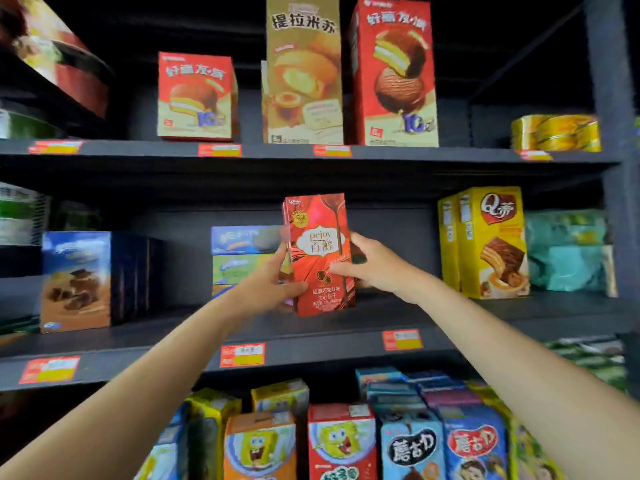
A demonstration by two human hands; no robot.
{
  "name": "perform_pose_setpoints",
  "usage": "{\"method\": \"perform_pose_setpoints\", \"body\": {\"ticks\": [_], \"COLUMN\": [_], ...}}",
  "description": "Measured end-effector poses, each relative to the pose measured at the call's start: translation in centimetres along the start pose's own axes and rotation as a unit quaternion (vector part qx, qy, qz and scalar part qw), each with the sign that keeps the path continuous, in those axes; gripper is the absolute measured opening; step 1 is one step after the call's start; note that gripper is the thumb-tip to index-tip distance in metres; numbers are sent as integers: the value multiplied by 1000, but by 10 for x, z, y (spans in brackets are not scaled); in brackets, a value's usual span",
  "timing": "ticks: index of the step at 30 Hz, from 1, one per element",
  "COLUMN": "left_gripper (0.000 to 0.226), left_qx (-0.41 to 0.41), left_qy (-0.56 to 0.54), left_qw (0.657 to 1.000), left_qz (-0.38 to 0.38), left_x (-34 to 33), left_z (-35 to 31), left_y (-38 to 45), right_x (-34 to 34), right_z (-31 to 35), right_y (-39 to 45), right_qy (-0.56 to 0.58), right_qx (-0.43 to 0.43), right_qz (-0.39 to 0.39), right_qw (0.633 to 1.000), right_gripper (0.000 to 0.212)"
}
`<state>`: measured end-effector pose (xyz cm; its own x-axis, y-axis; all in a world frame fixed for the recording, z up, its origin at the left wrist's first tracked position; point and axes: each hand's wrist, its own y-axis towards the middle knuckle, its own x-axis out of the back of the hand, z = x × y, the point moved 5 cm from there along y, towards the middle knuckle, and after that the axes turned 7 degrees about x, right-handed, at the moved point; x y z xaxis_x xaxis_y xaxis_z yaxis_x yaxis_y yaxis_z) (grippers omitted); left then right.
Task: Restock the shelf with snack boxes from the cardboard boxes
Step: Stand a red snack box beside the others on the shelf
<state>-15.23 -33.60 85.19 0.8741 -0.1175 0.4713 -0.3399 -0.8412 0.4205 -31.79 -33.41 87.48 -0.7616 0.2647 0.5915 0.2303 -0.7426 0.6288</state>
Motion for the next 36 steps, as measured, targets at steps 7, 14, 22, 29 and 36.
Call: {"method": "perform_pose_setpoints", "body": {"ticks": [7,14,22,29,36], "left_gripper": [67,59,55,58,61], "left_qx": [2,56,85,115,146], "left_qy": [-44,-33,12,7,-6], "left_qw": [997,992,990,988,984], "left_qz": [69,107,116,102,100], "left_x": [-140,-212,-236,-239,-250], "left_z": [-55,-70,-63,-55,-56], "left_y": [89,137,155,161,172], "right_x": [129,186,196,195,198], "right_z": [-85,-155,-192,-192,-206], "right_y": [-24,-25,-20,-18,-18], "right_qy": [-78,-137,-133,-200,-201], "right_qx": [-43,-89,-104,-114,-118], "right_qz": [-41,-32,-47,-102,-130], "right_qw": [995,986,985,968,964], "right_gripper": [57,51,9,36,26]}}
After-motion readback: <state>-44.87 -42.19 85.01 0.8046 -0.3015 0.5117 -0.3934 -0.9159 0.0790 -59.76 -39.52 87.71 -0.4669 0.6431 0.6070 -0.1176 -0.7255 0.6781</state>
